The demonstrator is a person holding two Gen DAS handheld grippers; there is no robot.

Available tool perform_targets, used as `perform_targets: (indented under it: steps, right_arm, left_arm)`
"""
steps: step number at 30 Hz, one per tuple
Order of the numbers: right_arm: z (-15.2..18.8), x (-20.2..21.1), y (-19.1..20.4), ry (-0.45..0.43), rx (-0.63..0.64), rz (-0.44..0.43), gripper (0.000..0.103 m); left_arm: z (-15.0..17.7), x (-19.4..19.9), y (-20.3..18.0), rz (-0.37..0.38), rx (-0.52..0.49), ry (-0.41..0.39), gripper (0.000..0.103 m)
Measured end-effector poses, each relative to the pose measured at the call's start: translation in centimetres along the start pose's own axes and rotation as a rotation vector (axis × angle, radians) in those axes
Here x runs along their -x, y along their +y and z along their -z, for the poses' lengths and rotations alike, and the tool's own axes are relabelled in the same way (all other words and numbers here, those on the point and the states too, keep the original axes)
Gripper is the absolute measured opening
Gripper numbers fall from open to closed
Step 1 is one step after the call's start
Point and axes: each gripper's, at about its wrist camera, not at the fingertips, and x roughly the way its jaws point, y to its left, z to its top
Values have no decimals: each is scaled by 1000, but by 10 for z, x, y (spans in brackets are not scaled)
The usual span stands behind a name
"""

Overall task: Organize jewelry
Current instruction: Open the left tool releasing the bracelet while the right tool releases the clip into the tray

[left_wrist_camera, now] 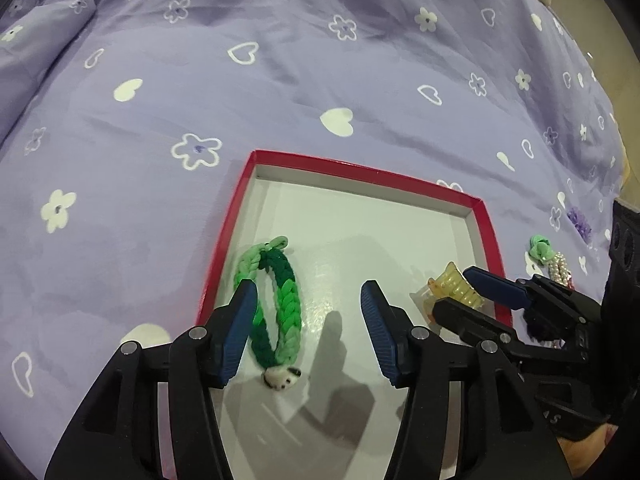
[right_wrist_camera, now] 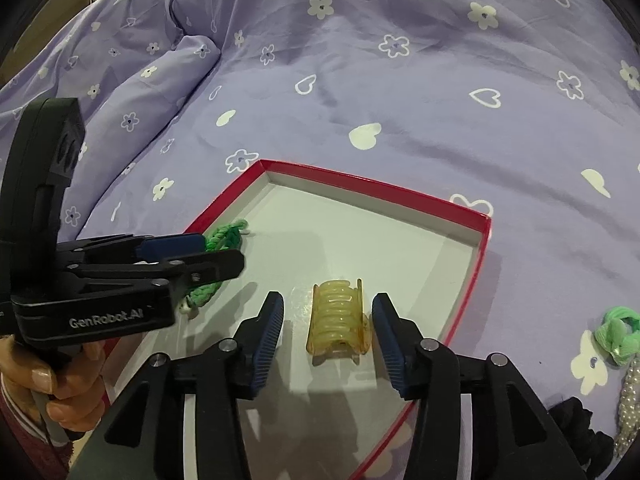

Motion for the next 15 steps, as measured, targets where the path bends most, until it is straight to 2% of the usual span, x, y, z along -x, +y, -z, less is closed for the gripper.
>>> perform_targets:
  steps: [7,15]
  right_arm:
    - [10,29,-9,-50,-45,0,48]
    - [32,83,-40,-131,-132,12,49]
  left_arm:
    - [6,22,-7,3,2,-28,53]
    - [14,39,-50,49,-65,-42,55]
